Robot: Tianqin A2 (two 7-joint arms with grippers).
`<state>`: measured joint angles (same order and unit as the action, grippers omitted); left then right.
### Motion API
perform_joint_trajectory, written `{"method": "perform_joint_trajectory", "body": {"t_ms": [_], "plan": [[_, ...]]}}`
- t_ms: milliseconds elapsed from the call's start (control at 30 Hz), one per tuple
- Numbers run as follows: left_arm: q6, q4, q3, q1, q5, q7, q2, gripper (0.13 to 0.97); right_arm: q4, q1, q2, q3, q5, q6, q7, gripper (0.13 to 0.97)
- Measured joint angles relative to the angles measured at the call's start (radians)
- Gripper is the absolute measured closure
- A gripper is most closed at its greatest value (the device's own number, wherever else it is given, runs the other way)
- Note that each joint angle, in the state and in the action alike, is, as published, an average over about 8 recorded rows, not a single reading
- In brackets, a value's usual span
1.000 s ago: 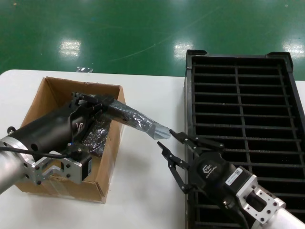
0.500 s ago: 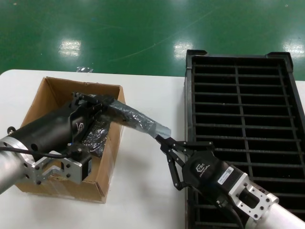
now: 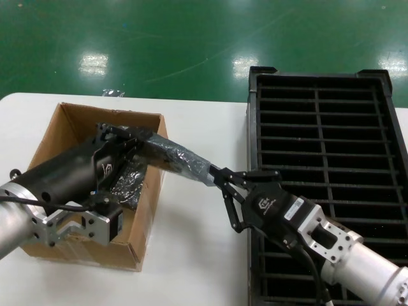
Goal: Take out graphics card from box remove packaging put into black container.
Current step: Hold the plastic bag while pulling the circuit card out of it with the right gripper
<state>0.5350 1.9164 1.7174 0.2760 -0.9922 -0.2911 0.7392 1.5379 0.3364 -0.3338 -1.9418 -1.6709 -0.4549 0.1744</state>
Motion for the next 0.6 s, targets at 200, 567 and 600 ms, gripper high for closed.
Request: {"method": "perform_joint_trajectory", "body": {"t_ms": [200,567,600], "plan": [[0.0,0.0,0.0,0.0,0.0,0.0,0.0,0.958,-0.078,0.067,0.024,-0.014,-0.003,-0.031,0.008,0.961],[0.0,0.0,0.0,0.0,0.0,0.0,0.0,0.958,-0.198,0.154,0.073,-0.044,-0.002,-0.077,0.02,0.961],[0.0,0.0,0.0,0.0,0.0,0.0,0.0,0.958,-0.203,0.158,0.075,-0.046,-0.001,-0.081,0.021,0.961]]}}
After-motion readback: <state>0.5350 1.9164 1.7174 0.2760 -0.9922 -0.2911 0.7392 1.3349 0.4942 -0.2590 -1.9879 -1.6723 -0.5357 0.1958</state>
